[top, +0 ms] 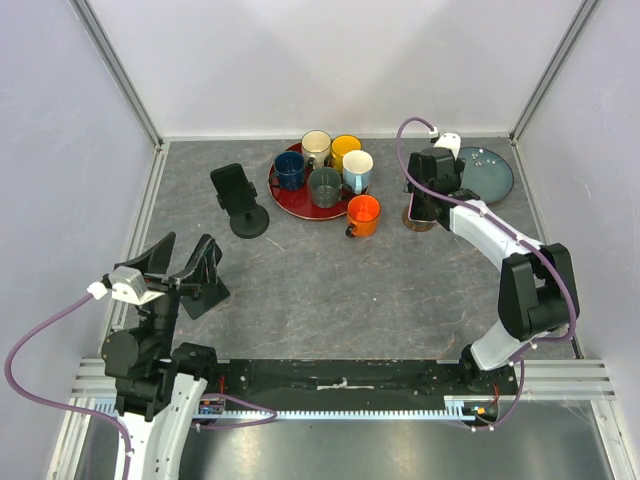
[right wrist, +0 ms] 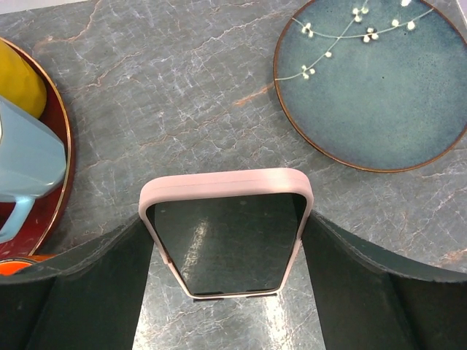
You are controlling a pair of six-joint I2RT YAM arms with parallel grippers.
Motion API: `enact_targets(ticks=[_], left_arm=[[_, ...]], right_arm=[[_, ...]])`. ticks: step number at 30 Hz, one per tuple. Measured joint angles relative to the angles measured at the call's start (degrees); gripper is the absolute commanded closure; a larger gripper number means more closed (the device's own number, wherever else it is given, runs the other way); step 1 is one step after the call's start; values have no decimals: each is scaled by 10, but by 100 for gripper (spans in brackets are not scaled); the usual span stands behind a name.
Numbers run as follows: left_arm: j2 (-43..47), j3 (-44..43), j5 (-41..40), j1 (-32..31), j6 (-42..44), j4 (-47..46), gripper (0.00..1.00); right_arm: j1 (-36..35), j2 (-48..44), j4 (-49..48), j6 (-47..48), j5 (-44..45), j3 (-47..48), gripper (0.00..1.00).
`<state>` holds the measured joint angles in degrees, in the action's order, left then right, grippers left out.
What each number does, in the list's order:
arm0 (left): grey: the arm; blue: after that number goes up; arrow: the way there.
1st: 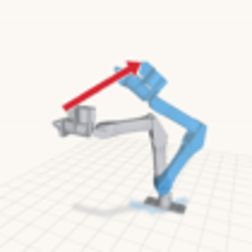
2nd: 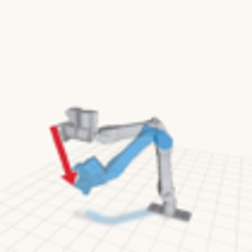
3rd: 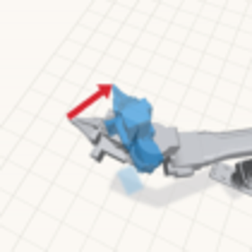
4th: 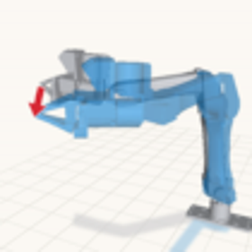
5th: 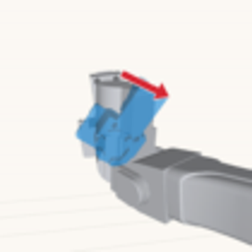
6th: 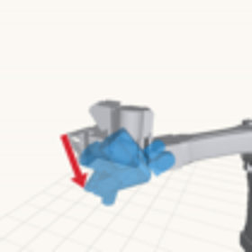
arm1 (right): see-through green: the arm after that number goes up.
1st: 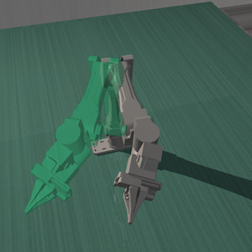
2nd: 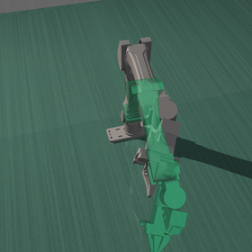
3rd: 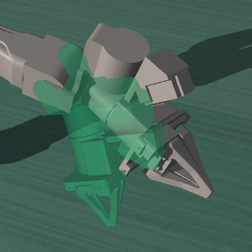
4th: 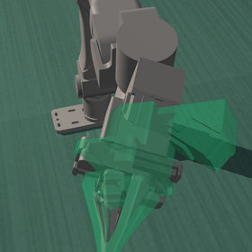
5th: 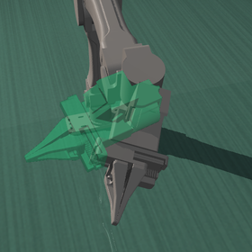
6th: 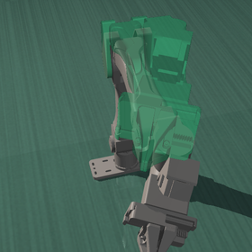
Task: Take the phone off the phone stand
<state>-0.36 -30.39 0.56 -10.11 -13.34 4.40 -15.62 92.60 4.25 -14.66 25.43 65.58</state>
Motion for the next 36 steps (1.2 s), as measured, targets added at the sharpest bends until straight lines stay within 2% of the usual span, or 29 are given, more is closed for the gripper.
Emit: enact_targets(ticks=[7, 13, 26, 36], left_arm=[[0, 0, 0, 0, 0, 0, 6], [0, 0, 0, 0, 0, 0, 6], [0, 0, 0, 0, 0, 0, 7], [0, 0, 0, 0, 0, 0, 7]], right_arm=[[0, -2, -11, 9, 0, -6, 52], [0, -24, -30, 13, -4, -33, 66], [0, -109, -108, 36, -17, -134, 72], [0, -125, -150, 51, -29, -149, 72]])
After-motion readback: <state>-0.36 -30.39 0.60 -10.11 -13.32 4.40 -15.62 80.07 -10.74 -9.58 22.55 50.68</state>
